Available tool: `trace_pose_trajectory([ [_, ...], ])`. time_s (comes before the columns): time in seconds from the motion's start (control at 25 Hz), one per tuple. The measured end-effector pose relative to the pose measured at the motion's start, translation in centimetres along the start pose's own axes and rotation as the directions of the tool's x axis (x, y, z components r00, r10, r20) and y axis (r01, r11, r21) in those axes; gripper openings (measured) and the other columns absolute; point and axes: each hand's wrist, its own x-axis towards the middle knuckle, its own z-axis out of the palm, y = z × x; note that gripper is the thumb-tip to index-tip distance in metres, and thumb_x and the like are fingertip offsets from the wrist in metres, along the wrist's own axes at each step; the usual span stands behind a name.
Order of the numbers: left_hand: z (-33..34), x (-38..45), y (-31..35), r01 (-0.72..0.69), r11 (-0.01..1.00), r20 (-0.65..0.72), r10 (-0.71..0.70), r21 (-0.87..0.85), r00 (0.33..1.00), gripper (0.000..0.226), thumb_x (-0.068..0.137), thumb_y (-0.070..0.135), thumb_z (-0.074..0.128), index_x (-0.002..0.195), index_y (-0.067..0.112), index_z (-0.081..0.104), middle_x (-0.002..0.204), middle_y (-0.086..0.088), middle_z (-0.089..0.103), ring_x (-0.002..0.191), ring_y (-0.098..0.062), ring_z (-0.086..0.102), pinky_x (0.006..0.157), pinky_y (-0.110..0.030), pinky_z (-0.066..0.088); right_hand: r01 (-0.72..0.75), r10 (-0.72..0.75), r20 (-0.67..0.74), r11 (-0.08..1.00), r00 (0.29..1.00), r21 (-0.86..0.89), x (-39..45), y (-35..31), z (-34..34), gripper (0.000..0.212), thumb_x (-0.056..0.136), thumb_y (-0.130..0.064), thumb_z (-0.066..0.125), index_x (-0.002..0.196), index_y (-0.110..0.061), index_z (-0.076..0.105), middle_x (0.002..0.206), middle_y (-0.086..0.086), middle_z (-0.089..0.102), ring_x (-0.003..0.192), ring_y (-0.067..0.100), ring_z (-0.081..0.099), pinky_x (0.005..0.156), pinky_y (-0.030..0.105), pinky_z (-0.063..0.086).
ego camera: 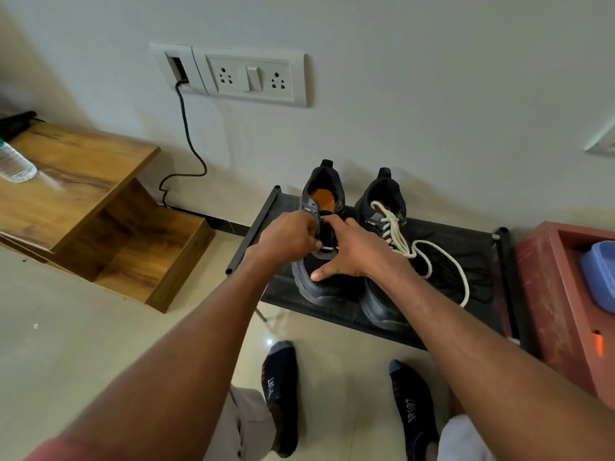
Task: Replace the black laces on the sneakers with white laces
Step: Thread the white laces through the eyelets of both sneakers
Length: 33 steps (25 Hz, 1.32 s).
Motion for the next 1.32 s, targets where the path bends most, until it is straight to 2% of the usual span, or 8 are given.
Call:
trace_pose_trajectory([
  [0.12,-2.8,-1.1,1.1,-0.069,0.947,-0.168,0.017,-0.313,0.986,0.031,0.097,0.016,0.071,0.071,0.016,0.054,0.075,-0.002,0.065,0.066,-0.013,0.063,0.051,-0.018,0.047,-0.005,0.005,0.014,1.0,1.0,0.009,0.0,0.2,-0.1,0.126,0.058,-0.065,0.093,0.157,-0.04,0.019,0.147,0.003,0.045,0.132,0.038,0.055,0.1,0.056,0.052],
  [0.28,-6.1,-2.3,0.8,-0.237,0.4,-0.307,-0.121,-0.886,0.944,0.027,0.105,0.013,0.059,0.08,0.012,0.051,0.075,-0.011,0.068,0.065,-0.024,0.069,0.046,-0.026,0.044,0.005,-0.006,0.031,1.0,1.0,0.024,0.1,0.4,-0.3,0.124,0.061,-0.062,0.094,0.157,-0.037,0.02,0.151,0.003,0.042,0.136,0.037,0.051,0.104,0.055,0.049],
  [0.4,-4.1,-1.1,-1.3,-0.015,0.867,-0.32,-0.167,-0.498,0.933,0.026,0.096,0.033,0.073,0.091,0.014,0.056,0.079,-0.001,0.066,0.066,-0.014,0.062,0.056,-0.029,0.047,0.012,-0.012,0.011,1.0,1.0,-0.003,0.0,0.1,-0.2,0.123,0.062,-0.063,0.093,0.158,-0.037,0.021,0.151,0.003,0.043,0.135,0.038,0.052,0.101,0.054,0.049],
  [0.48,-1.7,-0.5,-2.0,0.088,0.992,-0.106,-0.097,-0.093,0.99,0.04,0.087,0.052,0.078,0.097,0.017,0.061,0.086,0.001,0.065,0.079,-0.015,0.064,0.07,-0.033,0.054,0.007,-0.007,-0.002,1.0,1.0,-0.003,0.0,0.0,-0.1,0.123,0.061,-0.063,0.093,0.157,-0.04,0.021,0.149,0.003,0.044,0.133,0.037,0.054,0.1,0.054,0.052],
  [0.72,0.4,-0.1,-1.2,0.029,0.999,0.086,-0.03,0.015,0.996,0.019,0.094,0.039,0.074,0.092,0.021,0.069,0.087,0.002,0.067,0.083,-0.016,0.063,0.072,-0.033,0.049,0.0,0.0,0.002,1.0,1.0,-0.006,0.2,0.0,0.1,0.121,0.058,-0.065,0.093,0.154,-0.043,0.022,0.148,0.001,0.045,0.131,0.034,0.056,0.099,0.053,0.053],
  [1.0,-5.7,-2.2,-0.7,-0.05,0.736,-0.245,-0.16,-0.675,0.956,0.04,0.1,0.03,0.066,0.064,0.016,0.058,0.068,-0.006,0.052,0.059,-0.014,0.042,0.061,-0.027,0.037,-0.016,0.015,0.033,0.999,0.999,0.029,0.2,0.1,-0.2,0.125,0.057,-0.062,0.095,0.156,-0.038,0.022,0.151,0.003,0.043,0.135,0.038,0.052,0.103,0.058,0.05],
  [1.16,-4.7,-2.4,-2.5,0.168,0.976,-0.049,-0.176,-0.14,0.983,0.033,0.097,0.042,0.066,0.079,0.015,0.066,0.076,0.002,0.064,0.081,-0.019,0.058,0.09,-0.043,0.048,0.011,-0.011,-0.001,1.0,1.0,0.014,-0.3,-0.4,-0.3,0.119,0.061,-0.061,0.094,0.153,-0.038,0.023,0.146,0.006,0.047,0.129,0.038,0.057,0.102,0.058,0.051],
  [1.32,-3.0,-1.3,-3.0,0.194,0.974,0.087,-0.205,0.119,0.975,0.051,0.088,0.066,0.069,0.094,0.016,0.059,0.092,0.002,0.063,0.096,-0.022,0.06,0.101,-0.052,0.045,0.015,-0.012,-0.042,0.999,0.999,0.05,-0.8,-0.8,-0.4,0.125,0.06,-0.057,0.097,0.152,-0.038,0.014,0.142,0.012,0.051,0.118,0.04,0.063,0.098,0.057,0.054],
])
